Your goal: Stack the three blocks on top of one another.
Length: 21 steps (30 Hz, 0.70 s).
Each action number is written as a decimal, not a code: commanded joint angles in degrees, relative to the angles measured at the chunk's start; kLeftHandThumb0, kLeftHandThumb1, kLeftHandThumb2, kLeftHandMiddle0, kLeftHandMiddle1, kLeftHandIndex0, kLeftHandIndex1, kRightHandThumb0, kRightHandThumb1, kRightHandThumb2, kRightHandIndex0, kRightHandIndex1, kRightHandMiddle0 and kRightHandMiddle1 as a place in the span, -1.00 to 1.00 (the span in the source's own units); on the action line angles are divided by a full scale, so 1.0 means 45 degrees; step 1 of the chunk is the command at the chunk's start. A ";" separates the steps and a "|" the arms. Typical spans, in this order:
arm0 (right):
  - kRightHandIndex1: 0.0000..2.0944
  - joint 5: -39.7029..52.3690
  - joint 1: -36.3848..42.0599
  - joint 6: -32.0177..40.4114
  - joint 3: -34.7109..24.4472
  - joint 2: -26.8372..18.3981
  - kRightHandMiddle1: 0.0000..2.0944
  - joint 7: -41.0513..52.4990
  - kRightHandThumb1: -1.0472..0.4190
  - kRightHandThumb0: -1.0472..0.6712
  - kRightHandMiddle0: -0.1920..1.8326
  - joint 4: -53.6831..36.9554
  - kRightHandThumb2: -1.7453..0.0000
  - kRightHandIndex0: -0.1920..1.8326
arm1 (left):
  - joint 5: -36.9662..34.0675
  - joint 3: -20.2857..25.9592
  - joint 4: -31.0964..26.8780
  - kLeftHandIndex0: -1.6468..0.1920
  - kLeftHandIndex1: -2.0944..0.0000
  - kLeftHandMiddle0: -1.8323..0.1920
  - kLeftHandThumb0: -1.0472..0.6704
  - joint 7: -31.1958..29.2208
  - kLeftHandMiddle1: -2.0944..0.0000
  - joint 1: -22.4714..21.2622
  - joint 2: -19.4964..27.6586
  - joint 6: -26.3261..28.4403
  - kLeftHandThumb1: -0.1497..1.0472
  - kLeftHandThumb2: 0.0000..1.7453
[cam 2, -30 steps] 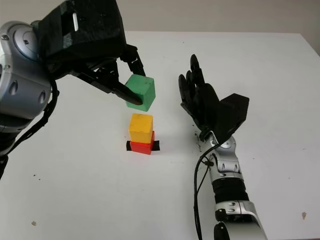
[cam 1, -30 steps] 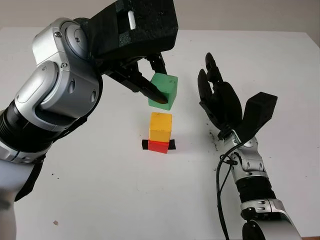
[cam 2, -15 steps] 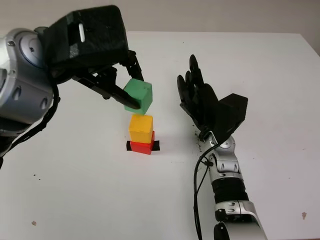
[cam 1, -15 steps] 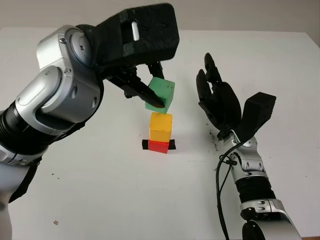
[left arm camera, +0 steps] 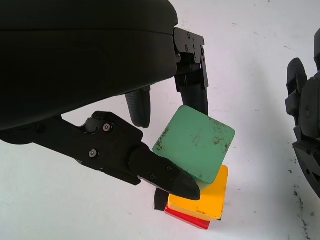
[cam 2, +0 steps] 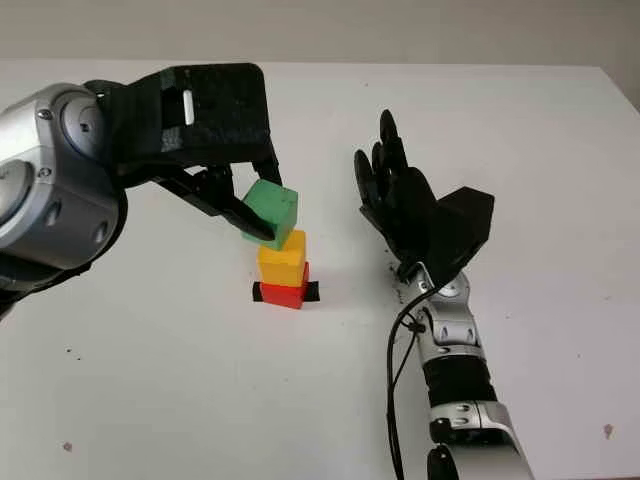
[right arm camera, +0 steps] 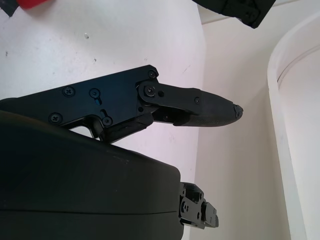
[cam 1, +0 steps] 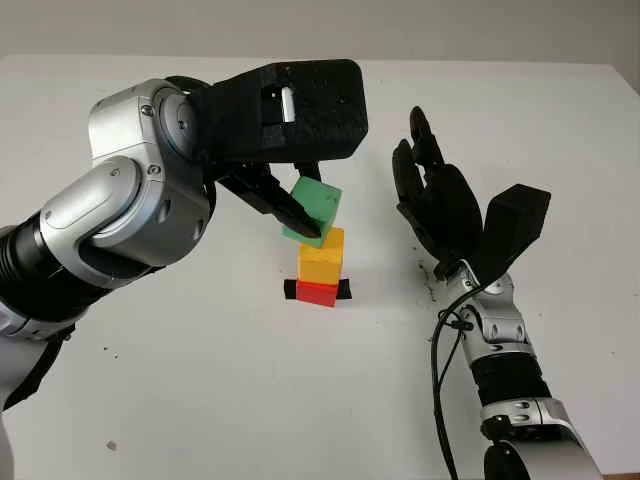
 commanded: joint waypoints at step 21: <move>-1.00 0.0000 0.0242 0.0037 -0.0003 -0.0022 -1.00 -0.0015 -1.00 -0.53 -1.00 -0.0302 0.38 -1.00 | -0.0685 -0.0098 -0.0270 0.24 -1.00 0.88 -0.22 0.0651 -0.62 0.0030 0.0132 -0.0514 1.00 -0.87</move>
